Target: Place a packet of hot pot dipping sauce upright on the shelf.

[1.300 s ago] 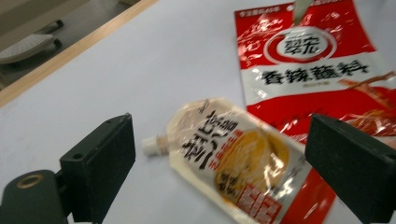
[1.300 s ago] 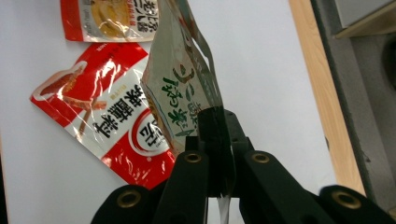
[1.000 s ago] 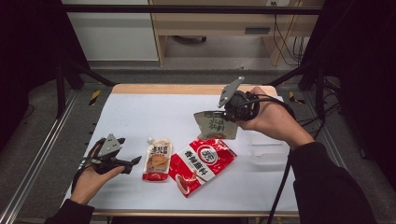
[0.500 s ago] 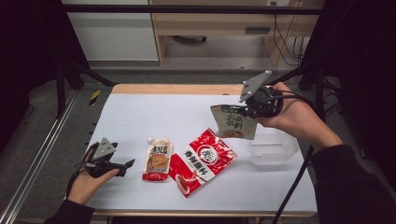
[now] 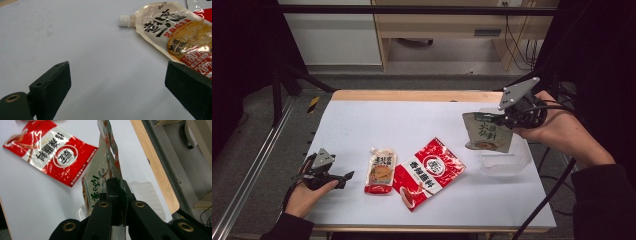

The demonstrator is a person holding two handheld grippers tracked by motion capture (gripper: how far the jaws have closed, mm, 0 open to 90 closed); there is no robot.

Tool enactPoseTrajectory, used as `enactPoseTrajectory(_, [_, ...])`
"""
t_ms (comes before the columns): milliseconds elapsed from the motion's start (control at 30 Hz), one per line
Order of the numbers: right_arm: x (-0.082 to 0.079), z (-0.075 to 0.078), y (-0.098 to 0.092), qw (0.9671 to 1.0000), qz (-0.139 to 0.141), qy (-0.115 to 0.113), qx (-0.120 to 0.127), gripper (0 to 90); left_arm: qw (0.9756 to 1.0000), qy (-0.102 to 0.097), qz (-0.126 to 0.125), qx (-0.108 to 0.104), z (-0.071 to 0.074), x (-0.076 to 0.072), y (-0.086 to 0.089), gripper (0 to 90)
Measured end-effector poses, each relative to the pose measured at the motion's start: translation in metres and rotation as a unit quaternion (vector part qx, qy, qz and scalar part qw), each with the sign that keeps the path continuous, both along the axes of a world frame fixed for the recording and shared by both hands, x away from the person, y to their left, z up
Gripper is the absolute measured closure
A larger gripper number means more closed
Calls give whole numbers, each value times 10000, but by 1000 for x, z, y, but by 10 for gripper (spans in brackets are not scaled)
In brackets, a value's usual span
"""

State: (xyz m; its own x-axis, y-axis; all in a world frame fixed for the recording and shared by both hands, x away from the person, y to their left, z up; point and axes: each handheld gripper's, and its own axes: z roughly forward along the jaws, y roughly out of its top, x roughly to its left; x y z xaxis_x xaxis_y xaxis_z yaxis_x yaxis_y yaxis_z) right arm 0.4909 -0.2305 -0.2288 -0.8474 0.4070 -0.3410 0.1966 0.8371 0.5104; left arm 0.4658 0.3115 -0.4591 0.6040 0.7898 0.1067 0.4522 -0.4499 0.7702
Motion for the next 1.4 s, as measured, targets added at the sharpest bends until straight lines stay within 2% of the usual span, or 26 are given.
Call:
enactPoseTrajectory(67, [-1,-2,-6,10000,23,15,-71,900,10000,18,5,11,-1,1,1,66])
enactPoseTrajectory(333, [-6,-11,-28,9998,-142,130,-29,900,10000,42,-2,69,-1,2,1,66])
enactPoseTrajectory(500, [-8,-12,-34,9997,-142,164,-57,900,10000,50,1,74,-2,2,2,66])
enactPoseTrajectory(1200, [-6,-28,-44,9994,-162,308,-23,900,9999,73,30,64,-2,3,4,66])
enactPoseTrajectory(1400, [-2,-31,-43,9992,-109,377,-101,900,9999,85,29,62,-2,3,4,66])
